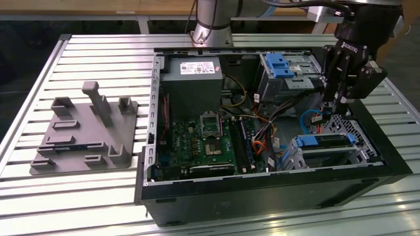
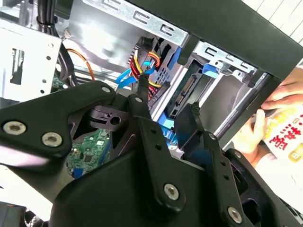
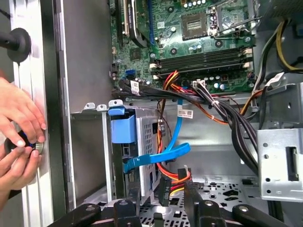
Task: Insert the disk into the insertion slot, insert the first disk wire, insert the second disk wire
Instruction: 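Insert the first disk wire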
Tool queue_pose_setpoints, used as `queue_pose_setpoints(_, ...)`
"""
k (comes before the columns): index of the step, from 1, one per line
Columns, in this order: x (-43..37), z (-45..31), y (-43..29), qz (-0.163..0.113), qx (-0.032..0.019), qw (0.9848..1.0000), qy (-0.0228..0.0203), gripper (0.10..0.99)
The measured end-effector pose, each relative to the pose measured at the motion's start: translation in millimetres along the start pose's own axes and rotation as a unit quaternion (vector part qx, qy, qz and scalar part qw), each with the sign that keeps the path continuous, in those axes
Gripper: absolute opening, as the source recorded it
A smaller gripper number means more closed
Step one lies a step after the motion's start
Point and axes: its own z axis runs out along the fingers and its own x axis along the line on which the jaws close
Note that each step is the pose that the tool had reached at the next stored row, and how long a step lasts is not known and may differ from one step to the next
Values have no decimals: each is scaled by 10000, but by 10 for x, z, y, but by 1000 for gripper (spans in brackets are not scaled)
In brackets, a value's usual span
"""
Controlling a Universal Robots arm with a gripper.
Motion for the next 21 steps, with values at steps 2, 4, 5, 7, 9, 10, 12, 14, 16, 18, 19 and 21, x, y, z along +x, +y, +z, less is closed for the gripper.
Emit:
queue_pose_setpoints(2, -29, 8, -1, 0, 4, 10000, 45, 498)
queue_pose_setpoints(4, -62, 13, 0, 2, 9, 10000, 95, 498)
queue_pose_setpoints(5, -77, 15, 0, 2, 12, 9999, 133, 498)
queue_pose_setpoints(7, -103, 16, -1, 4, 20, 9997, 255, 498)
queue_pose_setpoints(9, -130, 16, -2, 6, 27, 9992, 392, 498)
queue_pose_setpoints(10, -144, 16, 0, 6, 29, 9990, 453, 498)
queue_pose_setpoints(12, -165, 31, 2, 8, 34, 9986, 530, 498)
queue_pose_setpoints(14, -179, 55, 2, 8, 37, 9984, 556, 498)
queue_pose_setpoints(16, -188, 73, 3, 9, 39, 9983, 578, 498)
queue_pose_setpoints(18, -212, 73, 4, 9, 42, 9981, 619, 482)
queue_pose_setpoints(19, -231, 69, 6, 9, 42, 9980, 634, 482)
queue_pose_setpoints(21, -281, 54, 11, 10, 44, 9978, 667, 412)
